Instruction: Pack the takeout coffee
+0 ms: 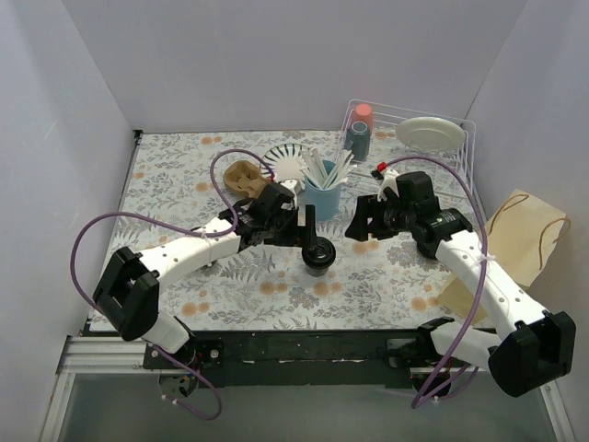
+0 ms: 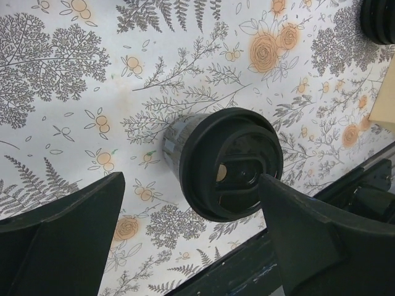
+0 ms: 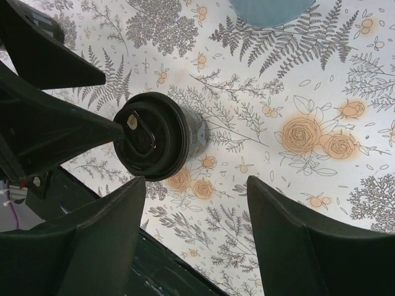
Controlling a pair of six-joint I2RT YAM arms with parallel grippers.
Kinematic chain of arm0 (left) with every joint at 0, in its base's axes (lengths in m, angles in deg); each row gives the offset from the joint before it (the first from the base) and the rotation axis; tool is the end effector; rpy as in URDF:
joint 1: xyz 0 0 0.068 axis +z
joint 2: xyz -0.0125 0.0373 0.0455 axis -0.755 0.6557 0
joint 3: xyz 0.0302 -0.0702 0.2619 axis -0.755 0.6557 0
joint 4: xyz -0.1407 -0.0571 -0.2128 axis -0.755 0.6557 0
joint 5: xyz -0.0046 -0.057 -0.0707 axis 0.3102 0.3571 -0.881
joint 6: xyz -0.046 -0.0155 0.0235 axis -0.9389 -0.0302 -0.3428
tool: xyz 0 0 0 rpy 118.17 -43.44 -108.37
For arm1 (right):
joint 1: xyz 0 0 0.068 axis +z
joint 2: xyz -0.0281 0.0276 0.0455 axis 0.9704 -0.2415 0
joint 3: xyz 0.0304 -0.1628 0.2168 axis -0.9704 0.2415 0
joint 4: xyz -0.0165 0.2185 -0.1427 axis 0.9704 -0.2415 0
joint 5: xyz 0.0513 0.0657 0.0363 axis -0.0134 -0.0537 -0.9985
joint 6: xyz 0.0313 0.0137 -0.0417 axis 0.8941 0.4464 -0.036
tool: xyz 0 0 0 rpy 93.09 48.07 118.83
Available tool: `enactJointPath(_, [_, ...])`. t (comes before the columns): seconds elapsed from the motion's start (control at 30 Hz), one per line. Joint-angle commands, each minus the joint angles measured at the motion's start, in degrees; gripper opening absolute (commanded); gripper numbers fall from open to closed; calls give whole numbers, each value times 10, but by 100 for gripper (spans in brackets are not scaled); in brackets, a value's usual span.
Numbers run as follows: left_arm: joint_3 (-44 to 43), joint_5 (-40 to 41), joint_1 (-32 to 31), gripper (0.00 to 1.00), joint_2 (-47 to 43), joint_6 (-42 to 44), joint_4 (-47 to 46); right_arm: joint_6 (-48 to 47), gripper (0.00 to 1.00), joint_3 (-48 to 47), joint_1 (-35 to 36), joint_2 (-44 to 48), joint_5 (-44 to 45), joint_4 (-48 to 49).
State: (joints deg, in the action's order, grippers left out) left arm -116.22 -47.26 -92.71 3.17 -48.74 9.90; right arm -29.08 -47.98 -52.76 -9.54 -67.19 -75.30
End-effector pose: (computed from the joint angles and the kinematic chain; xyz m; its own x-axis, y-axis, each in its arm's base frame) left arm 0.2317 -0.2244 0.2534 -0.8556 -0.4905 -0.1650 -0.2844 0.7121 -0.6419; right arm 0.2178 0.1054 0.3004 -0.7252 -0.0396 -0.6874 -0.4147 0.8221 0.3901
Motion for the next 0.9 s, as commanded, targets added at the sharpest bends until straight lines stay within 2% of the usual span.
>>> enactJointPath(0.0, [-2, 77, -10, 89, -40, 9, 21, 1, 73, -21, 12, -2, 0, 2])
enactJointPath(0.1, [30, 90, -10, 91, -85, 15, 6, 9, 80, -32, 58, -9, 40, 8])
enactJointPath(0.13, [39, 97, -10, 93, -95, 17, 7, 9, 94, -36, 74, -11, 60, 9])
enactJointPath(0.17, [45, 102, -10, 94, -104, 18, 9, 9, 96, -40, 106, -16, 103, 13])
enactJointPath(0.27, [65, 109, -10, 98, -140, 27, 27, 10, 97, -52, 143, -35, 139, 25])
enactJointPath(0.47, [114, 129, -10, 98, -226, 18, 60, -5, 97, -83, 210, -85, 195, 36])
enactJointPath(0.67, [166, 151, -10, 98, -300, 14, 64, -3, 97, -110, 243, -133, 213, 33])
enactJointPath(0.87, [202, 154, -10, 98, -334, 13, 57, -4, 98, -118, 272, -166, 257, 18])
